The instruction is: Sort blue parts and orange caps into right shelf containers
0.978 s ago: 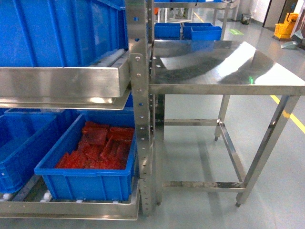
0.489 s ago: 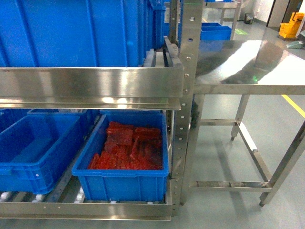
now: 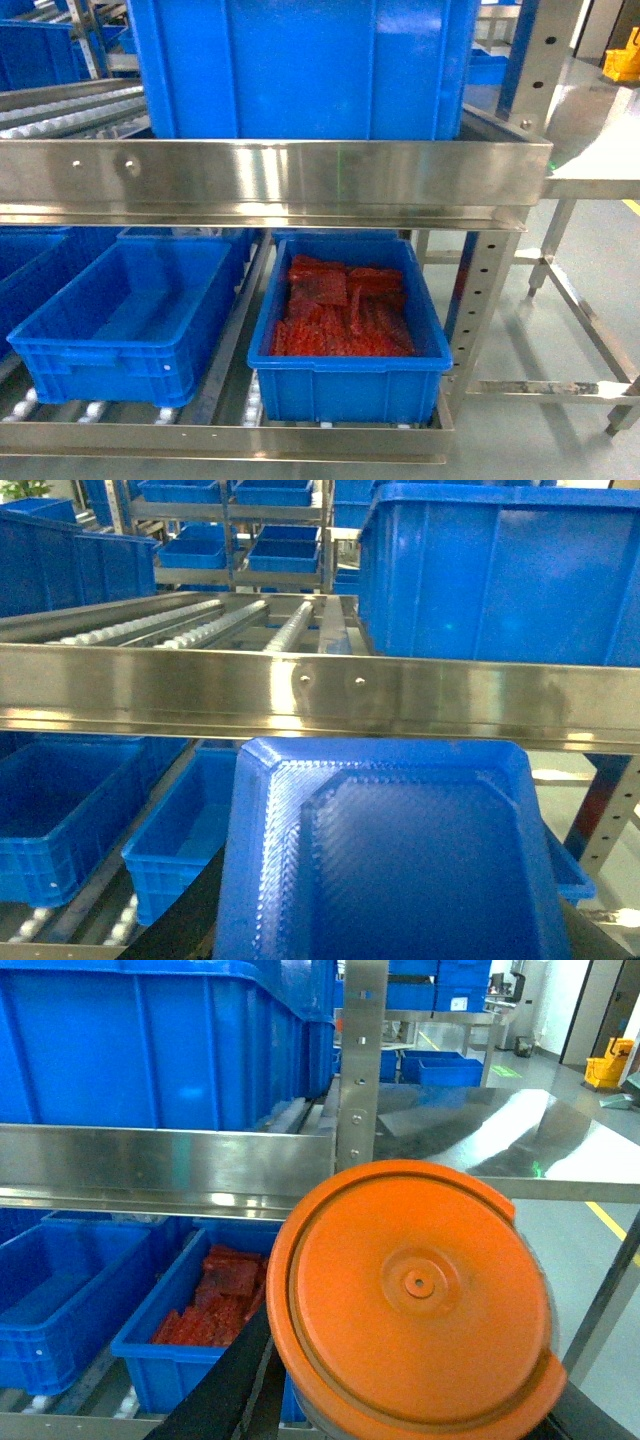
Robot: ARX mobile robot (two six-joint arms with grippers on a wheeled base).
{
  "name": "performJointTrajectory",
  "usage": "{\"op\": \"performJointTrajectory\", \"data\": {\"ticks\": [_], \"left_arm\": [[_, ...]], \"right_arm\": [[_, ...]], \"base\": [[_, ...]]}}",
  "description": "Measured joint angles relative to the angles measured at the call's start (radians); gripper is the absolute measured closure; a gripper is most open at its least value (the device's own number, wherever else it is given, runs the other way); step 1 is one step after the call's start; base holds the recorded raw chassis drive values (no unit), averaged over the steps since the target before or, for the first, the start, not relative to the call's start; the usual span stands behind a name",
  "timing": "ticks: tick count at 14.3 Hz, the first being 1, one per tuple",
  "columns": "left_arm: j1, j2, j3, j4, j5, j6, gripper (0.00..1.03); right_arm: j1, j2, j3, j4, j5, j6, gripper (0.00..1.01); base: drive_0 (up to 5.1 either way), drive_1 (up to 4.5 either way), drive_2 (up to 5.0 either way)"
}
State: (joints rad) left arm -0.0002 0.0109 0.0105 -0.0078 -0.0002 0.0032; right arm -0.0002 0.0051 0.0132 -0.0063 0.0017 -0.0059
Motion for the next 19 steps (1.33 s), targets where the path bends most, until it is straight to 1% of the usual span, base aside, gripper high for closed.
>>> {"op": "performJointTrajectory", "data": {"ticks": [19], "left_arm": [[0.000, 0.000, 0.000, 0.001, 0.000, 0.000, 0.60]], "right_arm": [[0.000, 0.000, 0.000, 0.002, -0.002, 0.000, 0.58]], "base": [[-5.0, 2.41, 2.4]]}}
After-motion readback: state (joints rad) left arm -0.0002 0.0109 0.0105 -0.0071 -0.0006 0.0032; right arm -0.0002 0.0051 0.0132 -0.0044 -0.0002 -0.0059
